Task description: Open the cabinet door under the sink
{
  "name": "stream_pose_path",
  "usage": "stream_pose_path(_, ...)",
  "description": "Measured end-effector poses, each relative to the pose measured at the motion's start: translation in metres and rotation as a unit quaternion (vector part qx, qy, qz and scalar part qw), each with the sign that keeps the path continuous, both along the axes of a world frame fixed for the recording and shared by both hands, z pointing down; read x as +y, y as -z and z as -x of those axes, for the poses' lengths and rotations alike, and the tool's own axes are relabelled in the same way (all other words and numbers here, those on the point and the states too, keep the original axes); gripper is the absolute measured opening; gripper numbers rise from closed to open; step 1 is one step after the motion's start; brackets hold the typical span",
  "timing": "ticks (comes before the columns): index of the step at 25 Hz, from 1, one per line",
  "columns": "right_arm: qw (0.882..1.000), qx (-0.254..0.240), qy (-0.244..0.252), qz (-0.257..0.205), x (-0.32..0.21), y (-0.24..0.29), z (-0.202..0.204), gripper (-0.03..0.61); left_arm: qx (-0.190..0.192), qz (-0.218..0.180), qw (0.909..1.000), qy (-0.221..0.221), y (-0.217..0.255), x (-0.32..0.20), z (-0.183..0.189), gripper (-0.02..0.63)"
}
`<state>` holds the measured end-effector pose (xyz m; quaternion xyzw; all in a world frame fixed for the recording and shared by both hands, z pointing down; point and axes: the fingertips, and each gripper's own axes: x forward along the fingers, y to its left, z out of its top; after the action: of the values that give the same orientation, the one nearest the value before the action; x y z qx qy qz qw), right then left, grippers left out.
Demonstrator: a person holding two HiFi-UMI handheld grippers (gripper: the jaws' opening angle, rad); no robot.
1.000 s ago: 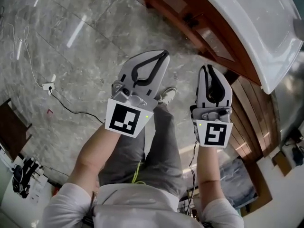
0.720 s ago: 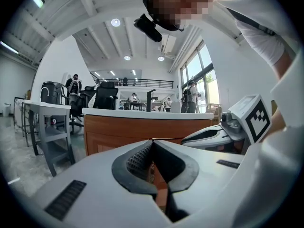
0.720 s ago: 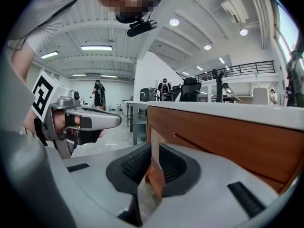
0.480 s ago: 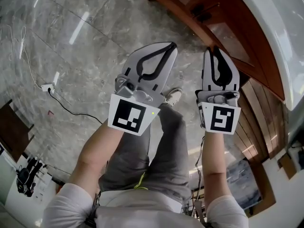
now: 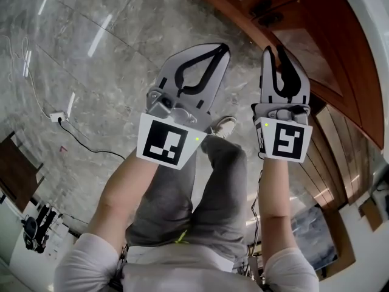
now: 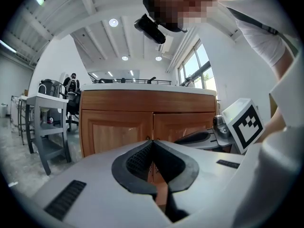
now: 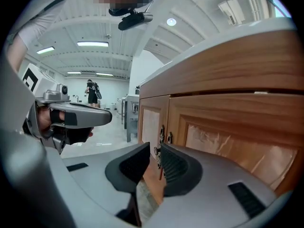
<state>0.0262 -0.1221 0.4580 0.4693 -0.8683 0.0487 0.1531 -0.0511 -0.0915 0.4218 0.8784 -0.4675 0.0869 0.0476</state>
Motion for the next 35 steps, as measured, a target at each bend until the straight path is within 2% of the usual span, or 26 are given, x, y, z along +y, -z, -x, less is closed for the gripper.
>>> stream_pose_path(4, 1.0, 0.002, -0.004, -0.001, -0.009, -0.016, 0.002, 0.087, -0.001, 0.0, 1.0, -0.005, -0.015, -0.005, 0.0, 0.014)
stream_pose_path(15, 1.0, 0.021, -0.014, -0.003, -0.038, -0.056, 0.007, 0.101, 0.008, -0.006, 1.0, -0.001, -0.041, -0.02, 0.002, 0.014)
stream_pose_path(27, 0.999, 0.046, -0.026, -0.012, -0.053, -0.073, 0.008, 0.1, 0.008, -0.007, 0.9999, 0.006, -0.061, -0.032, 0.009, 0.014)
stream_pose_path(35, 0.998, 0.046, -0.034, -0.015, -0.053, -0.071, 0.005, 0.067, 0.013, -0.005, 0.9998, 0.011, -0.063, -0.03, 0.012, 0.015)
